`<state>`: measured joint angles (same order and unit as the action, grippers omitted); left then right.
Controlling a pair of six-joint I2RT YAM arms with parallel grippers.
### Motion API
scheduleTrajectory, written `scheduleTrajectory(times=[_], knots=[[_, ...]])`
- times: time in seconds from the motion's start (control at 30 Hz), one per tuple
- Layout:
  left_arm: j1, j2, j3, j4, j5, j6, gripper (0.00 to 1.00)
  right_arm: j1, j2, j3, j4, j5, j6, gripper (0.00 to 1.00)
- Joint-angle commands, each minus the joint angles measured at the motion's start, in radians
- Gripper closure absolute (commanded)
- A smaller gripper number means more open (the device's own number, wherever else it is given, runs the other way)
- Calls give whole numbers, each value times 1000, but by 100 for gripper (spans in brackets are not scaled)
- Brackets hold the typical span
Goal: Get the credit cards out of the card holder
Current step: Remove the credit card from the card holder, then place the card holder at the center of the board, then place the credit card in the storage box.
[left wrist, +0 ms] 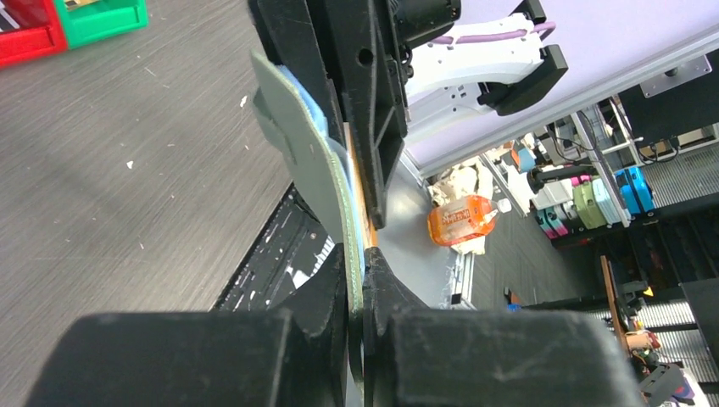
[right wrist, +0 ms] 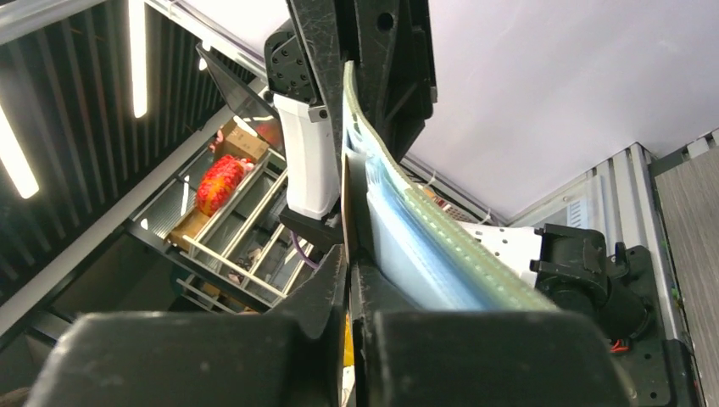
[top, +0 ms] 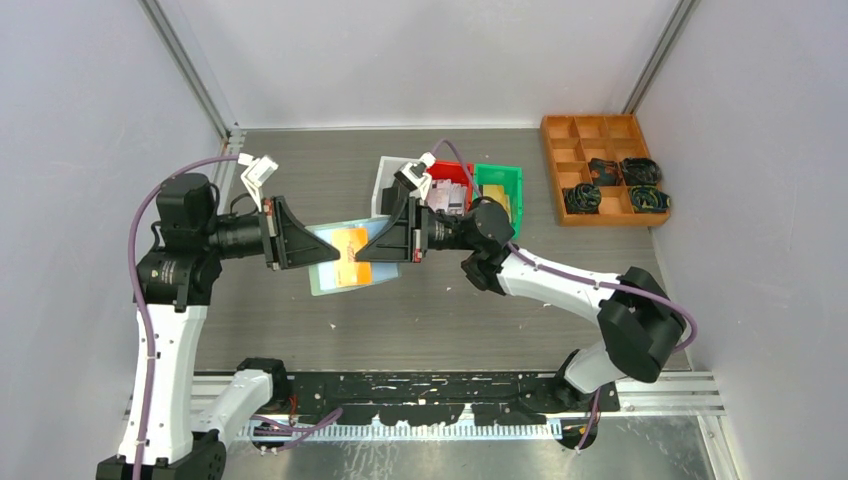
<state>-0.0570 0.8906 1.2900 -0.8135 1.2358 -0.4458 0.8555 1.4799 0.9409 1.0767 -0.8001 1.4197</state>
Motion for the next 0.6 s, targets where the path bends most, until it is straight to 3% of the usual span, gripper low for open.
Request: scheduleTrajectory(times=[0.0,0.13,0.23,0.33,0.37,0.43,0.57], knots=[[2,-9,38,-32,-18,80,100,-7,-13,52,49,-27,0,97],[1,17,100,-182,-73,253,100,-112,-76,16,-91,-60,-64,99],[1,36,130,-269,-135,364,100,-213,-159,-10,-301,-97,-190,99],[1,45,130,-322,-190,437,100,-307,-253,26,-689,-89,-448,99],[2,48,124,-337,-206,477,100,-336,-279,68,-924,-56,-569,99],[1,51,103,-357,-253,532,100,-390,-303,135,-1219,68,-794,99],[-26,80,22,-382,-330,633,100,-523,-274,190,-1411,226,-897,99]])
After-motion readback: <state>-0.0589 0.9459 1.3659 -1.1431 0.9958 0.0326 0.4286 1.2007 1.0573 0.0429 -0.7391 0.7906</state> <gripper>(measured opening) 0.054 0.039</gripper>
